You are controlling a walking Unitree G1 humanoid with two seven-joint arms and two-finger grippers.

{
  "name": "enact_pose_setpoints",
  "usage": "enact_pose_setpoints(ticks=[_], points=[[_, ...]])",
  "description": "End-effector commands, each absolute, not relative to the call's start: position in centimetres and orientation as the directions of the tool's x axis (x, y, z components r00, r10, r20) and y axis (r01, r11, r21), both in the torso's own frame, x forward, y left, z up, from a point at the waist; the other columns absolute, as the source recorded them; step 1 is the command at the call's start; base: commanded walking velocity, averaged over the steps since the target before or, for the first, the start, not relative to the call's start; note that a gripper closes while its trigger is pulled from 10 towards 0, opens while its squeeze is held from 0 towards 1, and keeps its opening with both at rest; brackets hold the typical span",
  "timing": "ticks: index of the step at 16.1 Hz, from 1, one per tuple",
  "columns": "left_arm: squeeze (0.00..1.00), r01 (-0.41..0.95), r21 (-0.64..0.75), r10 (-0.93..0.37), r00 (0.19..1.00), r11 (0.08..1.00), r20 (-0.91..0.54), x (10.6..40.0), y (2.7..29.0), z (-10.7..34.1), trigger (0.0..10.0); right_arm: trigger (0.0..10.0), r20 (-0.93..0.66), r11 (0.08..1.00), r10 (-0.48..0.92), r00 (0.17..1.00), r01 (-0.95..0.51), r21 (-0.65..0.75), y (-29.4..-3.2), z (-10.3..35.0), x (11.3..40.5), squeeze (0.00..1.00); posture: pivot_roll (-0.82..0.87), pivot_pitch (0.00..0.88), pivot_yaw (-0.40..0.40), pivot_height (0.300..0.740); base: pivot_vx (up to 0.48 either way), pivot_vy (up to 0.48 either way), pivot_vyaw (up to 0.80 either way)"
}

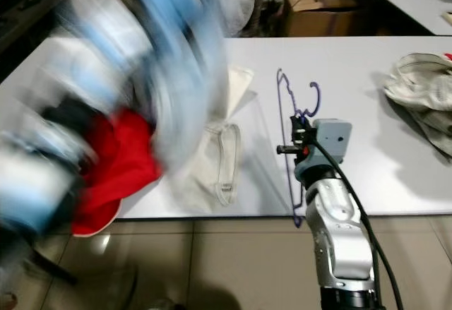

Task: Hang hanger

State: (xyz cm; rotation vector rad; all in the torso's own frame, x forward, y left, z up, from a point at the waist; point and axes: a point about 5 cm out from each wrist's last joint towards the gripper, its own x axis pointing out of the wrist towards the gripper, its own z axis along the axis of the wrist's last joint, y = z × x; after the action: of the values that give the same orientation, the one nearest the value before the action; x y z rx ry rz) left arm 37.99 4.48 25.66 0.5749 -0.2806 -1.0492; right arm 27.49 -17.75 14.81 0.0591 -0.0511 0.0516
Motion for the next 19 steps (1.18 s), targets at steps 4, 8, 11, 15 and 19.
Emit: enact_pose_setpoints(ticks=[4,8,11,15,19], points=[[0.0,0.871,0.484,-0.906,0.274,0.091,-0.323,33.7,1.8,15.9,0.0,10.0,0.076,0.998,-0.007,0.997,0.003,0.061,-18.8,15.2,27.1,0.0,-0.11,0.0,0.067,0.74,0.0,0.0,0.0],[1.0,0.927,0.369,-0.91,0.21,0.069,-0.358,32.2,3.1,13.9,10.0,10.0,0.073,0.998,0.0,0.997,-0.005,0.061,-18.7,15.2,27.2,0.0,-0.11,0.0,0.057,0.74,0.0,0.0,0.0],[1.0,0.979,0.196,-0.94,0.118,0.056,-0.321,30.5,4.4,13.8,10.0,10.0,0.074,0.998,0.007,0.997,-0.012,0.062,-18.5,15.2,27.3,0.0,-0.1,0.0,0.056,0.74,0.0,0.0,0.0],[1.0,0.989,0.086,-0.954,0.142,0.123,-0.263,29.4,8.0,14.9,10.0,10.0,0.073,0.998,0.016,0.997,-0.02,0.061,-18.5,15.2,27.5,0.0,-0.09,0.0,0.037,0.74,0.0,0.0,0.0],[1.0,0.99,0.053,-0.919,0.138,0.127,-0.37,27.4,12.8,16.1,10.0,10.0,0.075,0.997,0.038,0.996,-0.043,0.06,-18.2,15.4,28.0,0.0,-0.07,0.0,0.021,0.74,0.0,0.0,0.0]])
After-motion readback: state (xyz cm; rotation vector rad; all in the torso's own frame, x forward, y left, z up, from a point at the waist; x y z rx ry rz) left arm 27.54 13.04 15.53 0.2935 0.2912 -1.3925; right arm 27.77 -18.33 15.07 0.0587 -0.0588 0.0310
